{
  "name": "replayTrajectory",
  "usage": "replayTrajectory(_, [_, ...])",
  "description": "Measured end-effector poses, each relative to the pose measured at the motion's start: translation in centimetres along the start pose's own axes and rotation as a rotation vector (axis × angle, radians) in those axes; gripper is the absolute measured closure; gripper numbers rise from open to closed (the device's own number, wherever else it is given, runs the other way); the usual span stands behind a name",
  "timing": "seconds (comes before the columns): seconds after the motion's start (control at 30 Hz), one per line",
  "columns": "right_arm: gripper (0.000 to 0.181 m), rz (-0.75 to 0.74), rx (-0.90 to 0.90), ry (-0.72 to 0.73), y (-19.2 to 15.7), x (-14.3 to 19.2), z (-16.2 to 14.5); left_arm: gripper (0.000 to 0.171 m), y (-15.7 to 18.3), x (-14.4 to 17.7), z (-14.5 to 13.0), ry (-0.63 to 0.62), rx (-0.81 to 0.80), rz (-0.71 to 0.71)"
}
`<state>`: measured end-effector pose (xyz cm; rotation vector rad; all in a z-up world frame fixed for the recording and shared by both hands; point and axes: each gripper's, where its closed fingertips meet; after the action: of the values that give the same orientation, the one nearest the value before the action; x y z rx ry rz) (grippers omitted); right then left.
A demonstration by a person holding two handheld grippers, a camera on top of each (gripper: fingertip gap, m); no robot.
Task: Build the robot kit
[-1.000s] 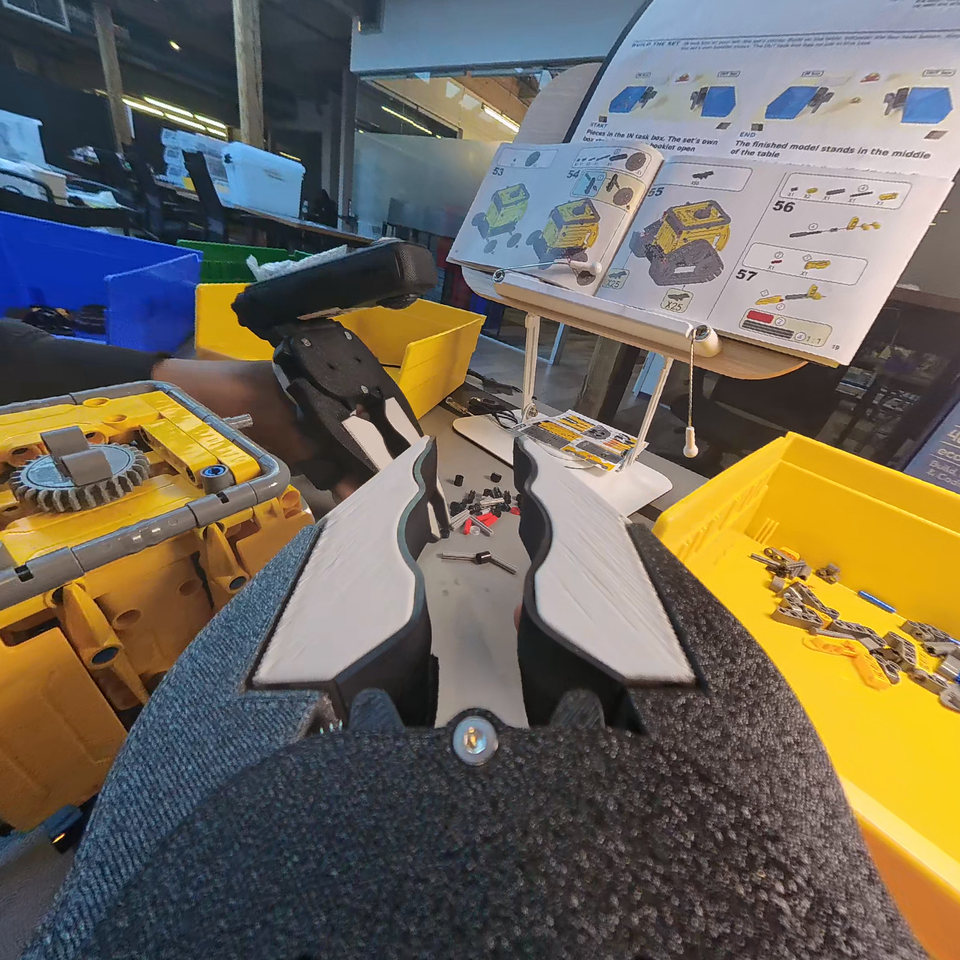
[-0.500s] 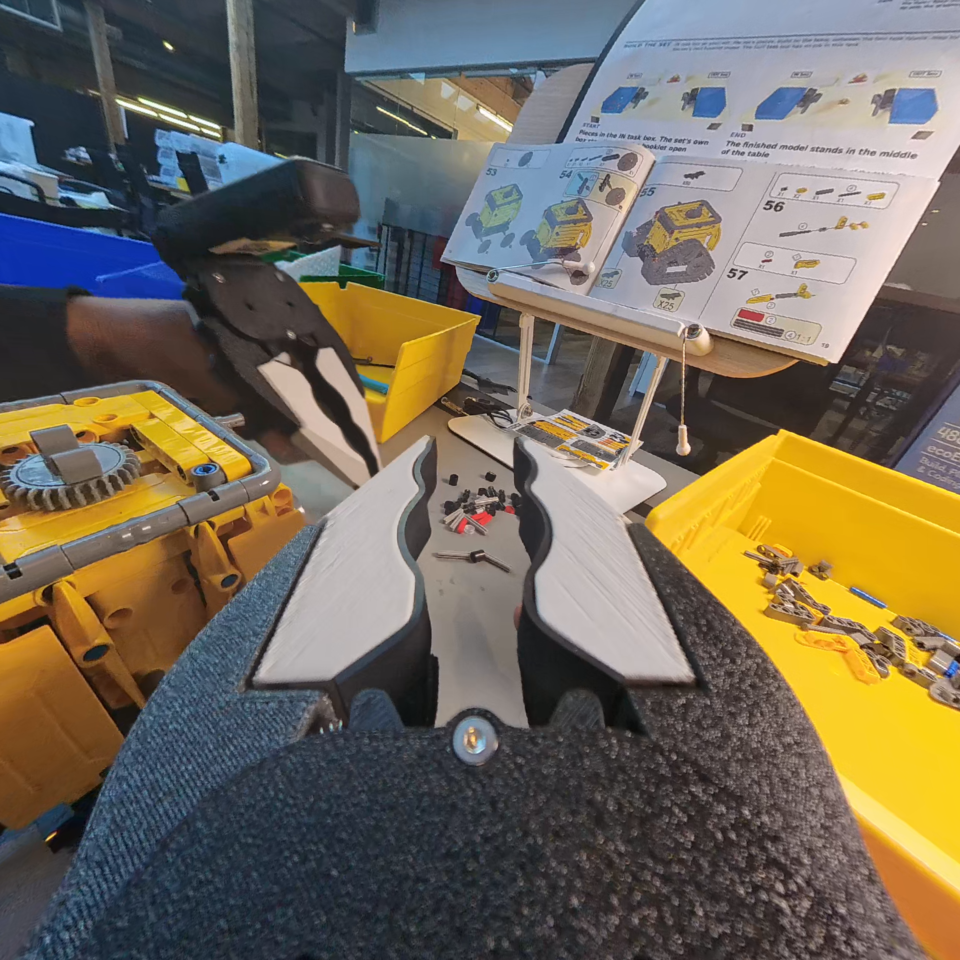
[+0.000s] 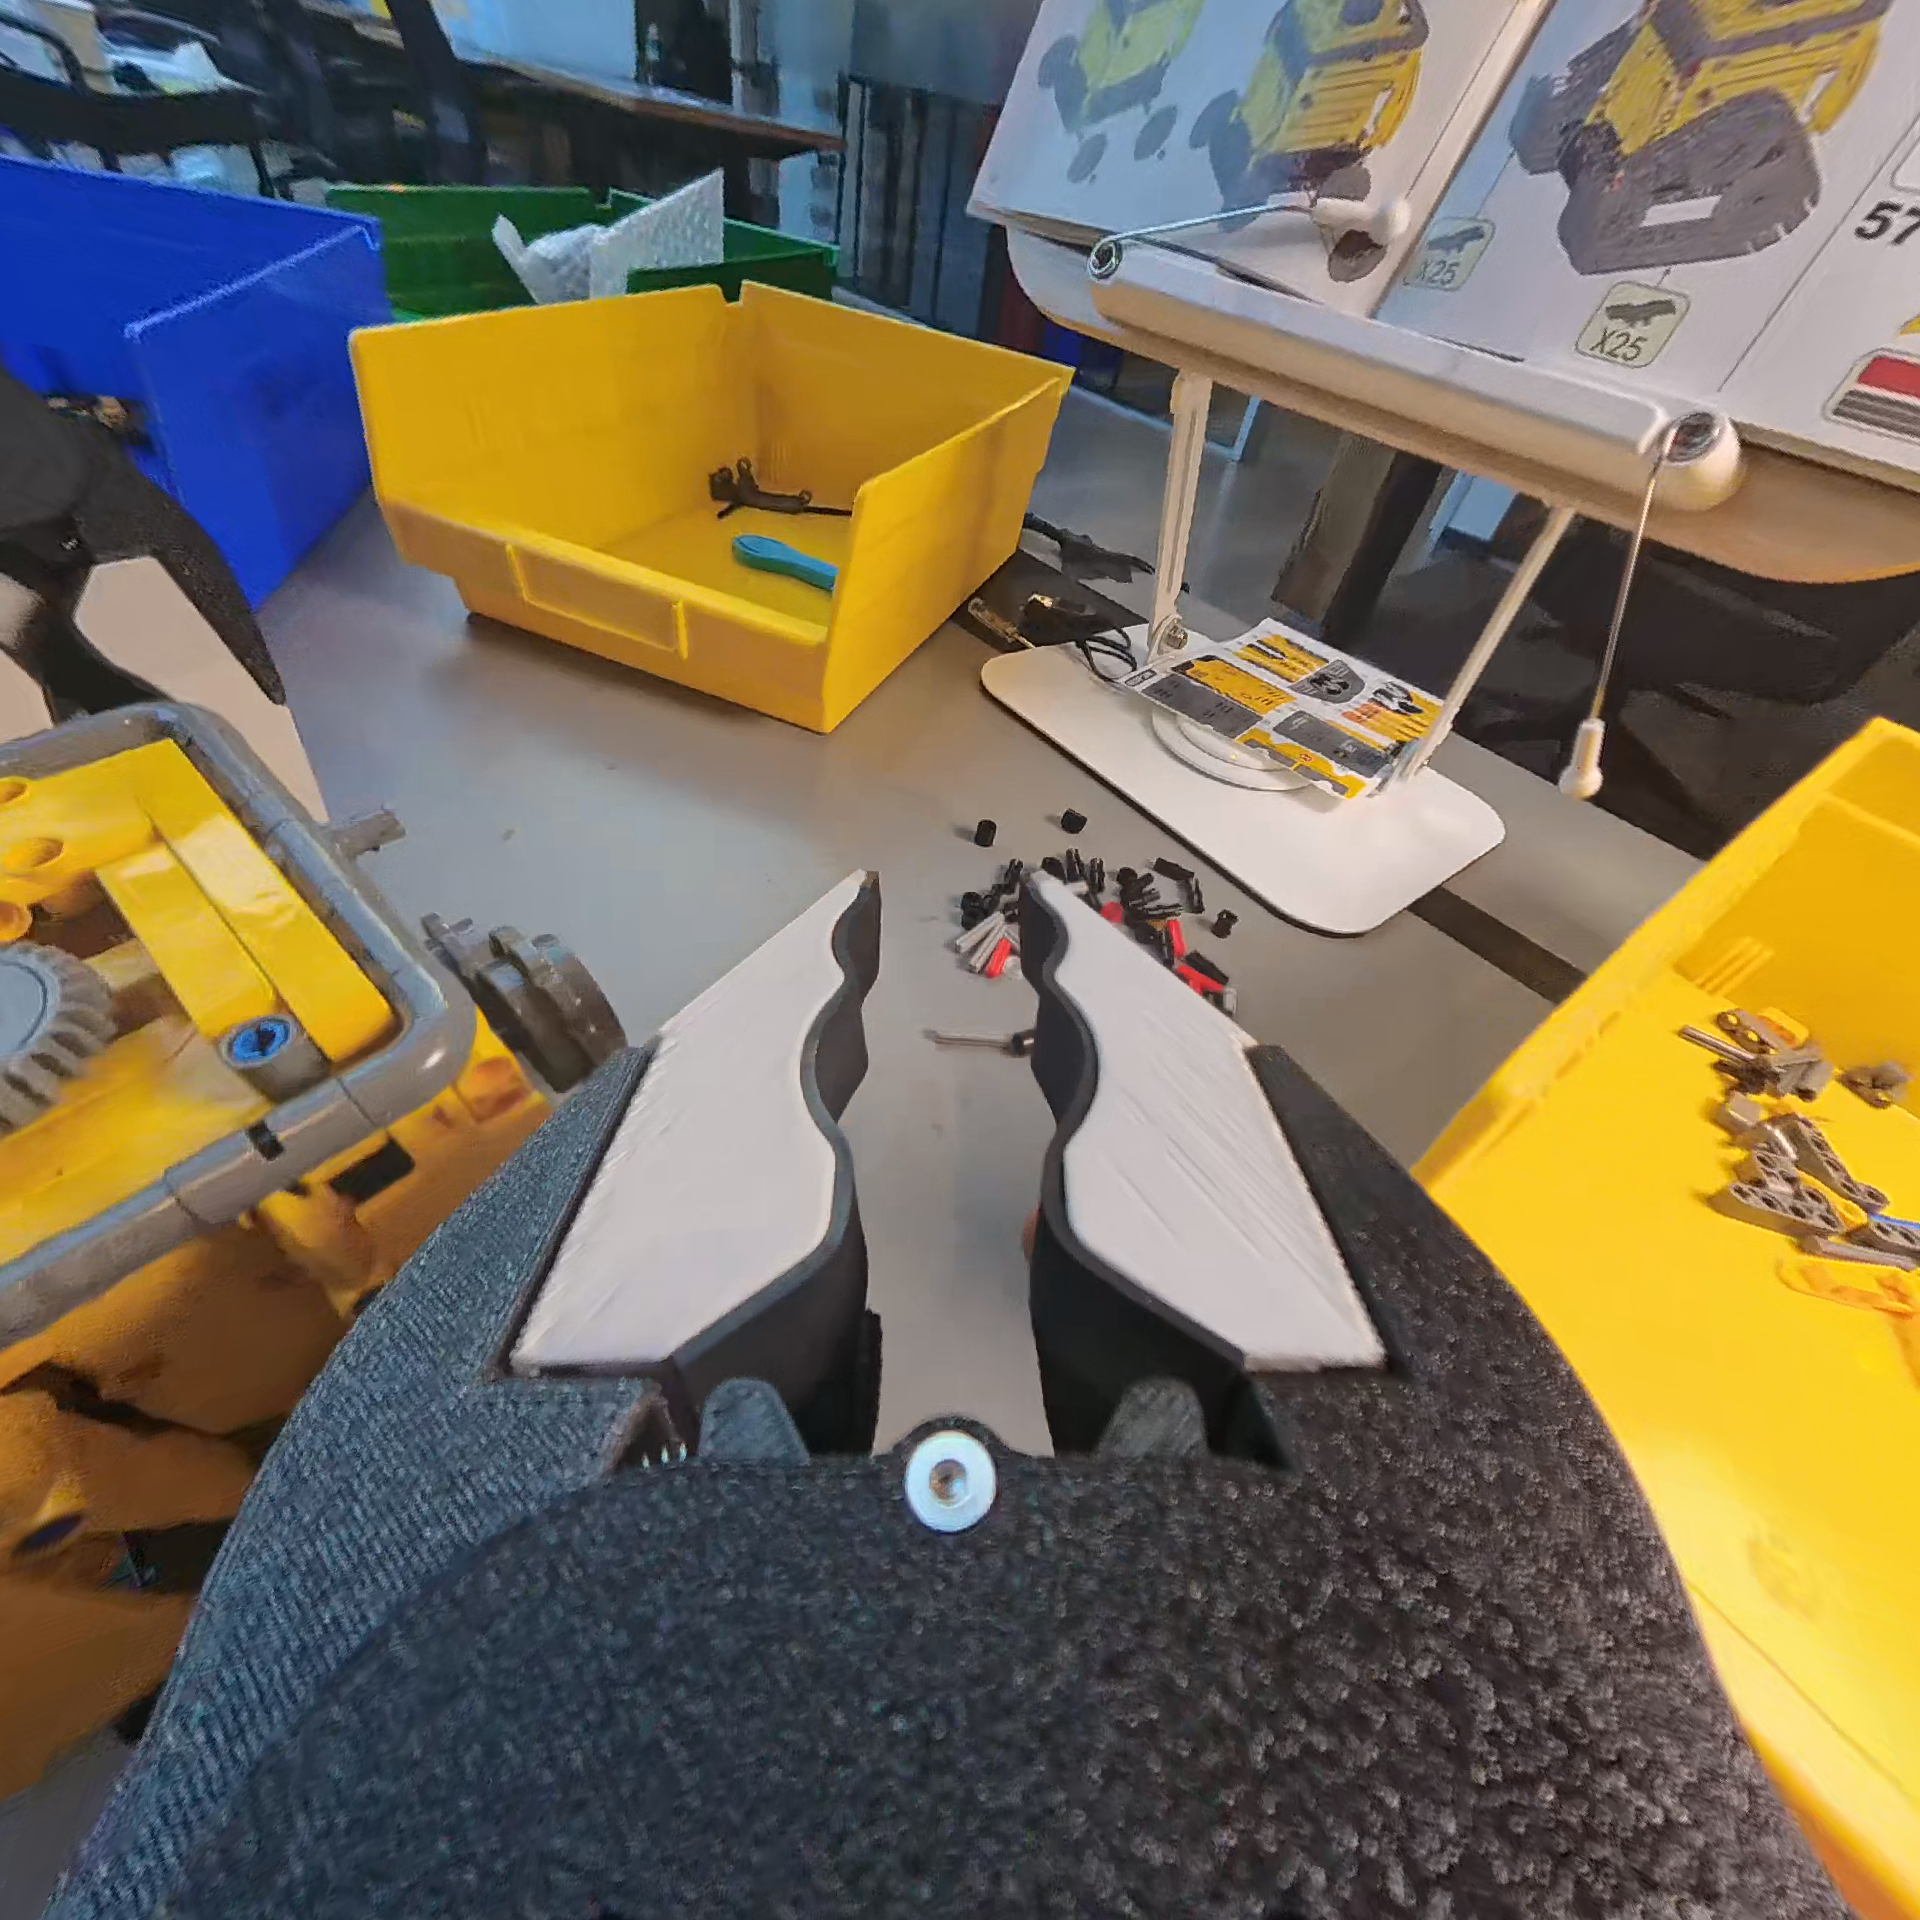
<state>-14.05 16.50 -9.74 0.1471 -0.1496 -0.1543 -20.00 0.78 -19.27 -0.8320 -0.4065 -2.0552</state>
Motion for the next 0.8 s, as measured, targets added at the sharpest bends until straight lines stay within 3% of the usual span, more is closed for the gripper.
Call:
replayTrajectory(0.1, [0.155,-0.005,-0.015,0.025,0.1,-0.6,1.0,0.165,0.1,0.1,0.0,0.005,-0.004,-0.022])
replayTrajectory(0.17, [0.155,-0.012,-0.016,0.031,0.3,-0.4,1.1,0.152,-0.2,0.4,0.2,0.027,0.018,-0.033])
replayTrajectory(0.33, [0.155,0.005,-0.002,0.054,0.4,1.0,0.6,0.148,-3.9,1.1,5.2,0.223,0.101,-0.001])
replayTrajectory(0.53, [0.155,0.054,0.072,0.090,-0.5,2.3,0.9,0.152,-9.9,-4.9,8.9,0.196,0.161,0.094])
replayTrajectory(0.67, [0.155,0.081,0.089,0.103,-1.3,3.5,0.4,0.156,-12.1,-8.7,9.2,0.118,0.160,0.151])
replayTrajectory(0.8, [0.155,0.083,0.044,0.096,-1.2,4.8,-0.4,0.157,-12.8,-9.7,9.2,0.099,0.147,0.156])
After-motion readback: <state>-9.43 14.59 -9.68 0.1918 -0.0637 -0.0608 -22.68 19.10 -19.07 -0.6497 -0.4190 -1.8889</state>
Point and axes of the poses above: each gripper's, where its closed fingertips meet, x back along the fingers, z out of its top, y = z × x across the jaws, and after that the axes turned 5 degrees about y, right-handed
